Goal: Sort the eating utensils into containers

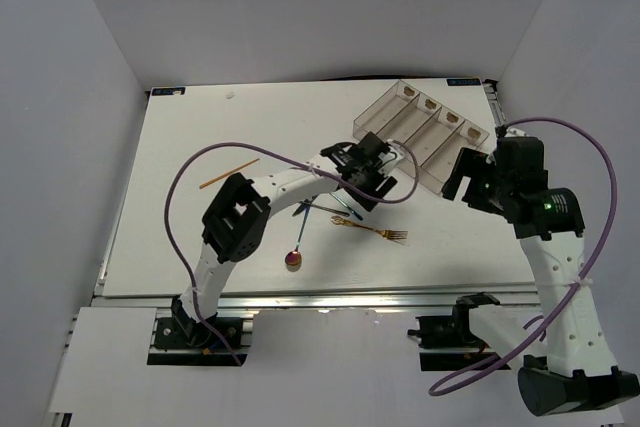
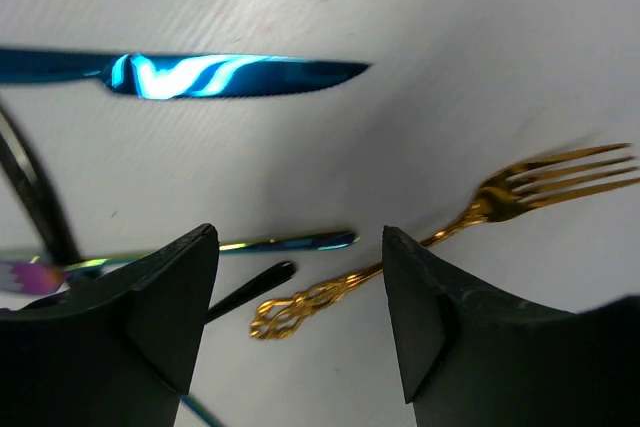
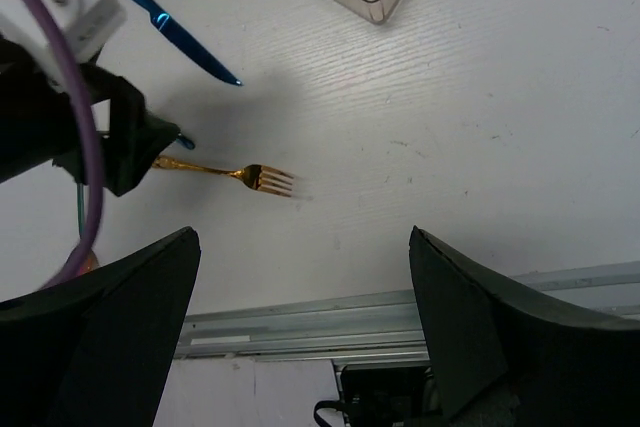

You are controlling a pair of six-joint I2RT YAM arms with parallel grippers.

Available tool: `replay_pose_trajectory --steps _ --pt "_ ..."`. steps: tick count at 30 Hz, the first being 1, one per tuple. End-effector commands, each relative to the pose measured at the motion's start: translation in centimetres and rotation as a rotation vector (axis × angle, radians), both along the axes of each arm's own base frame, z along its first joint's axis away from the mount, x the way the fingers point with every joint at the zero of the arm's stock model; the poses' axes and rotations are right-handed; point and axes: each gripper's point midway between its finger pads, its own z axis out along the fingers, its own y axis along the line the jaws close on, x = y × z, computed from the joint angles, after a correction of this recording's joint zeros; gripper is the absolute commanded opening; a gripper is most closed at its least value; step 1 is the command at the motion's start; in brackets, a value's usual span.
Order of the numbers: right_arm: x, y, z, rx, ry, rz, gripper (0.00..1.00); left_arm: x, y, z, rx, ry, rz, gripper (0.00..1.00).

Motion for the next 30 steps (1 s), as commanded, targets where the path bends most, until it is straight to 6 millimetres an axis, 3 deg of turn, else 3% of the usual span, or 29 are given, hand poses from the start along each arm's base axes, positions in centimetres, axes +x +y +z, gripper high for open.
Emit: replay_pose_trajectory --steps 1,5,9,19,30 --pt "-1.7 0.5 -0.5 0.028 0.031 0.029 0.89 -1.9 -4.8 2.8 -0.117 -0.009 -0.184 0.75" --pt "-2.2 0.3 -1.0 0.015 0.039 0.032 0.89 -4.2 -6.6 1.2 -0.129 0.034 -0.263 0.71" --pt "-2.1 0.3 -1.4 0.012 0.048 0.037 0.89 -5.8 -5.9 -2.1 -0.091 0.107 -0.298 0.69" --pt "-0.7 1.2 -1.7 0.028 0.059 0.065 0.89 -7.1 -4.1 -5.4 -0.037 0.155 -0.305 0.66" --pt "0.7 1.4 -1.3 0.031 0.049 0.065 0.89 -9.1 -2.8 -7.9 0.017 0.171 -0.295 0.46"
